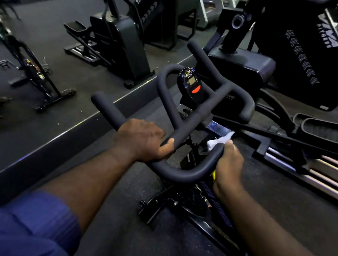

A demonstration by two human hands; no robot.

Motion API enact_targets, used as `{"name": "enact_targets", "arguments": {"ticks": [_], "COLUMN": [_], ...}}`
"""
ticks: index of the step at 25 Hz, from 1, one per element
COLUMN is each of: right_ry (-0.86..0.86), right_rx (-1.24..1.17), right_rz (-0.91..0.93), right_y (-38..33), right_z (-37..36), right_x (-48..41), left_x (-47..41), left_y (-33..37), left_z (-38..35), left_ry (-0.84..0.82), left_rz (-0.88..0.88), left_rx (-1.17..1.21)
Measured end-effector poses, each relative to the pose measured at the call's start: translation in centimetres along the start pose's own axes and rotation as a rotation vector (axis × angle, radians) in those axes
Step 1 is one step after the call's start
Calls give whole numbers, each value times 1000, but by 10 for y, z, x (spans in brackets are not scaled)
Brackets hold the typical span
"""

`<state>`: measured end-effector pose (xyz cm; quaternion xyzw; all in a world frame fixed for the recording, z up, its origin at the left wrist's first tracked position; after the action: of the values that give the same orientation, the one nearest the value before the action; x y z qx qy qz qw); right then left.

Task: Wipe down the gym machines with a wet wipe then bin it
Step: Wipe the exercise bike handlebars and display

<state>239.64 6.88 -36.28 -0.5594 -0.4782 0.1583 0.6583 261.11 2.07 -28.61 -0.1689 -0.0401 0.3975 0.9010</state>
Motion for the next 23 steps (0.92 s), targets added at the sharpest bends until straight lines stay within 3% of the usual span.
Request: {"name": "enact_targets", "arguments": {"ticks": [2,5,7,9,10,11,13,14,15,19,23], "right_ry": [198,75,-22,-116,-145,-180,-194,-158,-70,290,348], "right_rx": [389,509,816,1028,966,754,147,-96,-193,257,451], "right_rz": [416,712,691,528,406,228,-62,-144,-120,333,493], "right_y": [15,4,-14,-30,-36,-42,-32,-23,-15,3,21], "right_z": [6,8,4,0,2,-1,-3,-7,-7,16,39], "right_x": [7,7,-7,-30,-34,-32,-26,-20,-15,8,47], "left_x": [1,0,-4,-3,-2,-3,-3,-4,-3,-2,-1], "left_y": [2,0,-3,-1,1,1,-4,-3,-1,-1,-2], "left_z": [-3,-6,-5,-6,-6,-4,-4,-6,-7,-5,-6], "left_ry": [-1,8,10,-10,-13,-14,-5,-2,-8,-18,-22], "left_rz": [-15,1,-13,-29,-25,-17,-20,-25,-23,-10,-3], "left_rx": [1,9,-20,1,5,0,-20,-16,-3,4,20]}}
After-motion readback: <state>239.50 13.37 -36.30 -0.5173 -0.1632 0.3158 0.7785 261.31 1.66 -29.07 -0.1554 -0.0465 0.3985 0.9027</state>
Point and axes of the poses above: each hand's wrist, its own x-axis away from the middle knuckle, its own z-axis out of the back of the hand, y = z × x, the point moved 2 cm from there along -x, towards the middle knuckle, and after that the axes turned 12 degrees about -z, right-handed, at the moved point
